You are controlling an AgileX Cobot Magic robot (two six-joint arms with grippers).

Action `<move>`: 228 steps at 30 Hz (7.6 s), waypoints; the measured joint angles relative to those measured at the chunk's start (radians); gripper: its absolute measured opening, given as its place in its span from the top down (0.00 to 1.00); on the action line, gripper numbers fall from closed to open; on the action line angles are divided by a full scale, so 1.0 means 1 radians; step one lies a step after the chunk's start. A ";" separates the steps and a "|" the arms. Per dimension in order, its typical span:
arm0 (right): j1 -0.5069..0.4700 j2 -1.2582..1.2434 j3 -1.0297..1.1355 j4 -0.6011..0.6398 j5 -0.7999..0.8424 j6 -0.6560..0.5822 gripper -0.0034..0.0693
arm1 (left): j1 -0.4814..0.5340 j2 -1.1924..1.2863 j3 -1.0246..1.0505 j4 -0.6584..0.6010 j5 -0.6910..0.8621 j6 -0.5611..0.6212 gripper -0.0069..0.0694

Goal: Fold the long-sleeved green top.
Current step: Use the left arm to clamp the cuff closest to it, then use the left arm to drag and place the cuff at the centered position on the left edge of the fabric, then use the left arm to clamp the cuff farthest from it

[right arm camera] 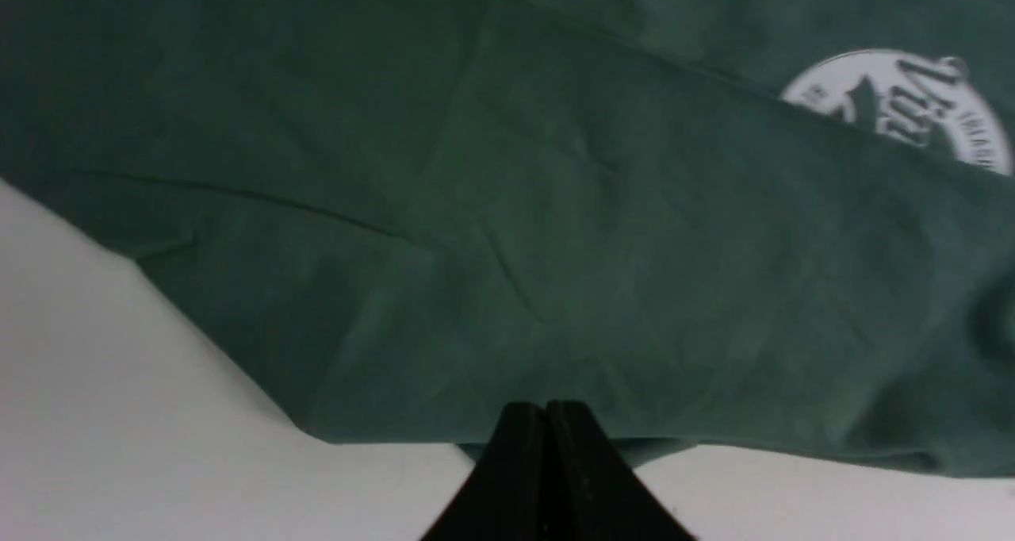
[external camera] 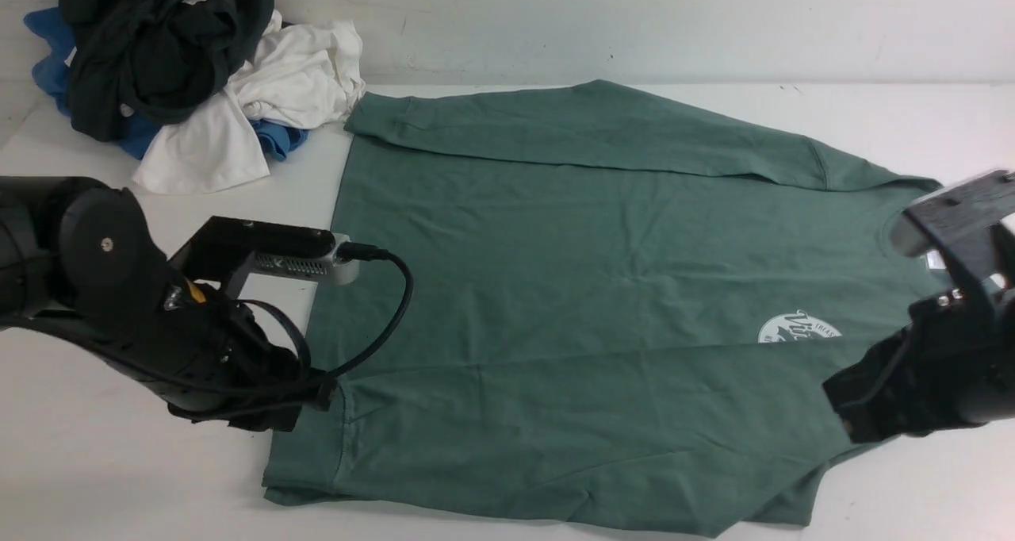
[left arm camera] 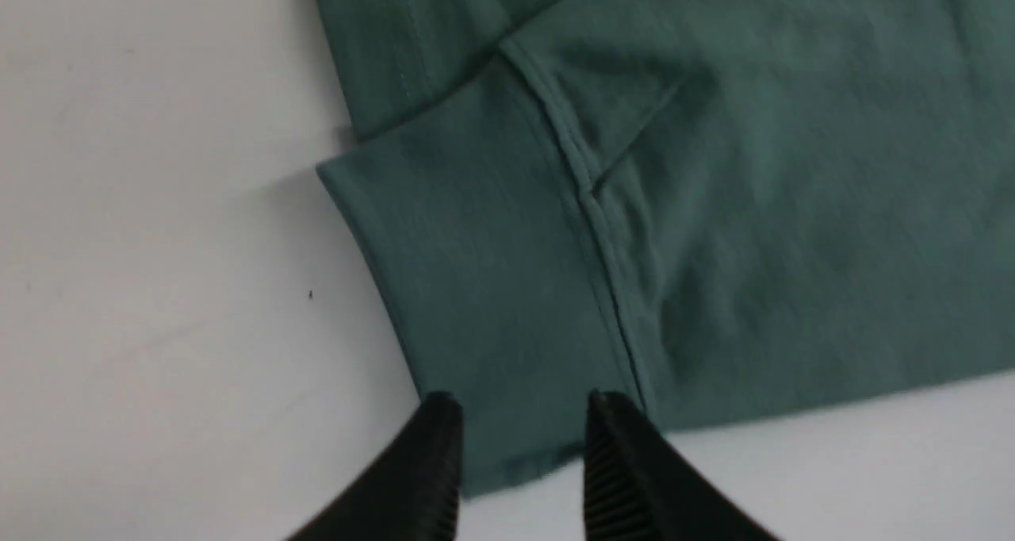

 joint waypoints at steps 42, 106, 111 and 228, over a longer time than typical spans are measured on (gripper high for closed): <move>0.009 0.083 -0.010 0.103 -0.067 -0.039 0.97 | 0.080 0.213 -0.156 -0.075 0.067 0.054 0.87; 0.187 0.482 -0.138 -0.221 0.275 0.183 0.97 | 0.068 0.825 -1.073 -0.105 -0.109 0.048 0.57; 0.187 0.426 -0.130 -0.193 0.294 0.186 0.97 | 0.112 0.927 -1.213 -0.104 -0.010 0.051 0.47; 0.187 0.376 -0.128 -0.175 -0.011 0.168 0.97 | 0.182 1.123 -1.585 -0.119 0.192 0.124 0.42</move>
